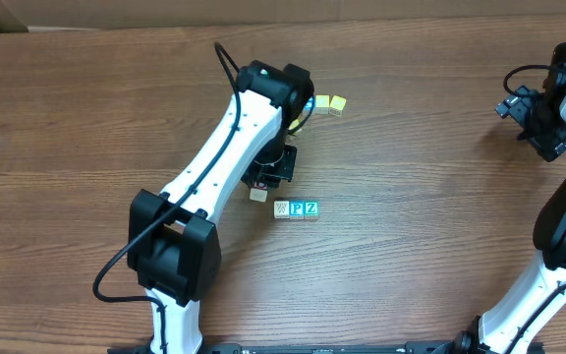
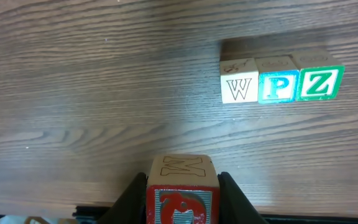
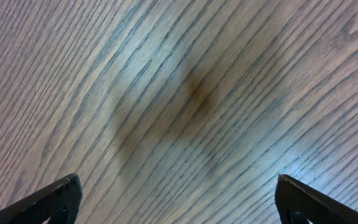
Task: Flip 4 blocks
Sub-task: 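Carry the red-bordered block toward the row of placed blocks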
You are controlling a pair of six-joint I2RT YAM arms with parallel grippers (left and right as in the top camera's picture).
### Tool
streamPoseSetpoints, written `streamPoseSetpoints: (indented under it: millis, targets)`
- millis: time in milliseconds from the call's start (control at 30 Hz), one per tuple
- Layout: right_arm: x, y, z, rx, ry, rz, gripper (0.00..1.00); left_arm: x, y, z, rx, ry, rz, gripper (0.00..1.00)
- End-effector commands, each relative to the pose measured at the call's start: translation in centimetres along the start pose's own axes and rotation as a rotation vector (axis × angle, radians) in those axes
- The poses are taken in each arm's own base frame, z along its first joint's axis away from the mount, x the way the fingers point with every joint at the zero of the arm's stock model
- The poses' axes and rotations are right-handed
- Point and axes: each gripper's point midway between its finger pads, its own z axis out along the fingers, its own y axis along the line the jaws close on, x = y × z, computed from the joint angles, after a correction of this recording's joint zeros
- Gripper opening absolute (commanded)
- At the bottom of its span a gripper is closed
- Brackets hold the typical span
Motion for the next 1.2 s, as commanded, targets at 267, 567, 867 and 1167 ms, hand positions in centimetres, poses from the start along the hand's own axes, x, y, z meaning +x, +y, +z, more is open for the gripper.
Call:
streamPoseSetpoints:
  millis: [267, 567, 867, 1167]
  targets:
    - [-0.7, 0.5, -0.8, -0.018, -0.026, 0.0, 1.0, 2.6, 2.7, -0.9, -0.038, -0.077, -0.115, 0.16]
    - [-0.7, 0.5, -0.8, -0.018, -0.026, 0.0, 1.0, 2.8, 1.7, 4.1, 0.061, -0.168, -0.205, 0.21]
    - [-0.7, 0.5, -0.8, -0.018, -0.026, 0.0, 1.0, -0.8, 2.1, 7.4, 0.133, -0.261, -0.322, 0.19]
    - [-0.7, 0.5, -0.8, -0.018, -0.026, 0.0, 1.0, -1.2, 0.7, 7.6, 0.17, -0.284, -0.307, 0.18]
